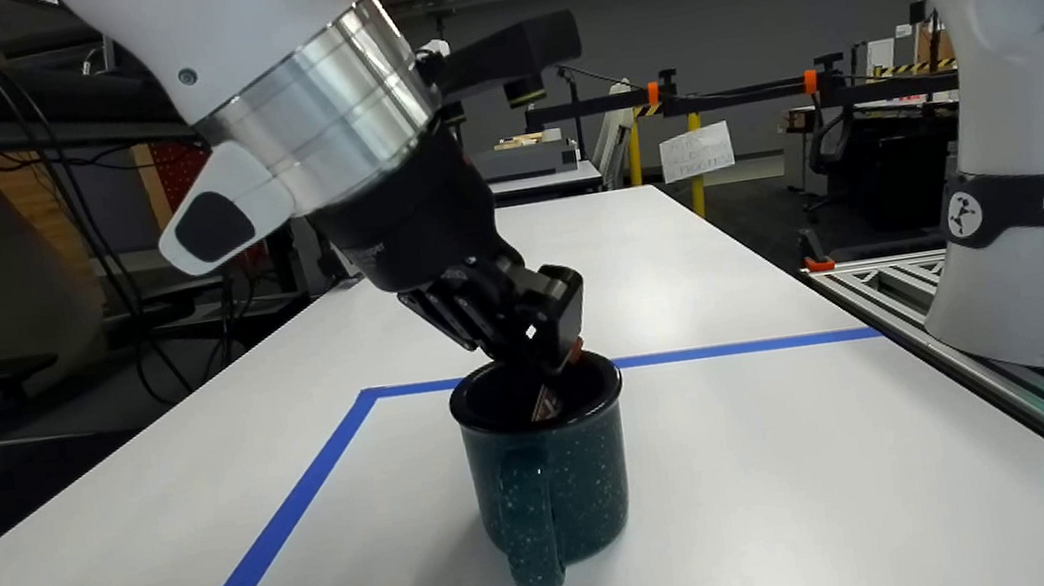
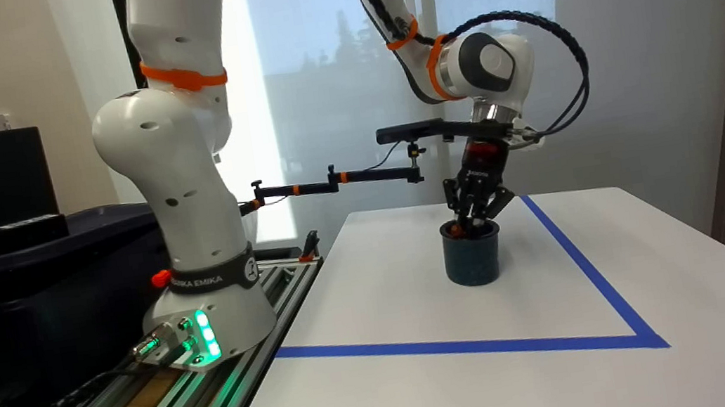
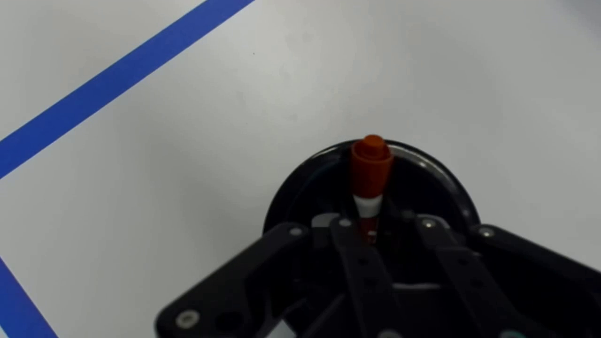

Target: Remove the marker from the cup

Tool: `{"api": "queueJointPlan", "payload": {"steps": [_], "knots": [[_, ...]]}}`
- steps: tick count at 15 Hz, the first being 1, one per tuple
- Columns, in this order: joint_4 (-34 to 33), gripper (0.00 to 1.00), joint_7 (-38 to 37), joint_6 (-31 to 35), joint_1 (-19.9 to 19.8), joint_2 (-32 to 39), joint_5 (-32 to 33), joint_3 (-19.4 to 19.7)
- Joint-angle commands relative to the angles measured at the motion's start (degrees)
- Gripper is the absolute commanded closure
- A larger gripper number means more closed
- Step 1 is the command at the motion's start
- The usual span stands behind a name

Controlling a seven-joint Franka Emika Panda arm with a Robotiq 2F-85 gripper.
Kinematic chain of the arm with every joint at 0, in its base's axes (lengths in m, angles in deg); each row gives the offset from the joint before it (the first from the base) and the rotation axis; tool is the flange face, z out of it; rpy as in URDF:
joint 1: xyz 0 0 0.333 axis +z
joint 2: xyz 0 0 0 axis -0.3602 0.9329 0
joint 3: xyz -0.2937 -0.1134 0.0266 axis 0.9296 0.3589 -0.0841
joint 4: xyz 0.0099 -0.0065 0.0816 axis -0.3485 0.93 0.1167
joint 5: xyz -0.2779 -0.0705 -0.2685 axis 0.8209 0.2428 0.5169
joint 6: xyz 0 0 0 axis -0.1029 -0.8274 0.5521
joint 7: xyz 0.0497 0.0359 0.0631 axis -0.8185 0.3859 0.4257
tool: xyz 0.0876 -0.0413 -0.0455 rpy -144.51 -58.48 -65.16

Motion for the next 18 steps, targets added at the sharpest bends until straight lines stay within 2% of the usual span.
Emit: {"api": "queueJointPlan", "payload": {"steps": [1, 7, 11, 15, 18], "knots": [[1.49, 0.95, 2.62, -0.32, 0.15, -2.63, -0.48, -0.32], [4.12, 0.95, 8.90, -4.13, -0.64, -10.45, -4.16, -0.86], [6.92, 0.95, 14.88, -8.67, -2.90, -17.75, -6.75, 1.85], [12.11, 0.95, 9.78, 0.64, -6.16, -23.45, -4.63, 7.56], [16.36, 0.95, 4.90, 12.06, -7.81, -23.71, -1.67, 9.99]]}}
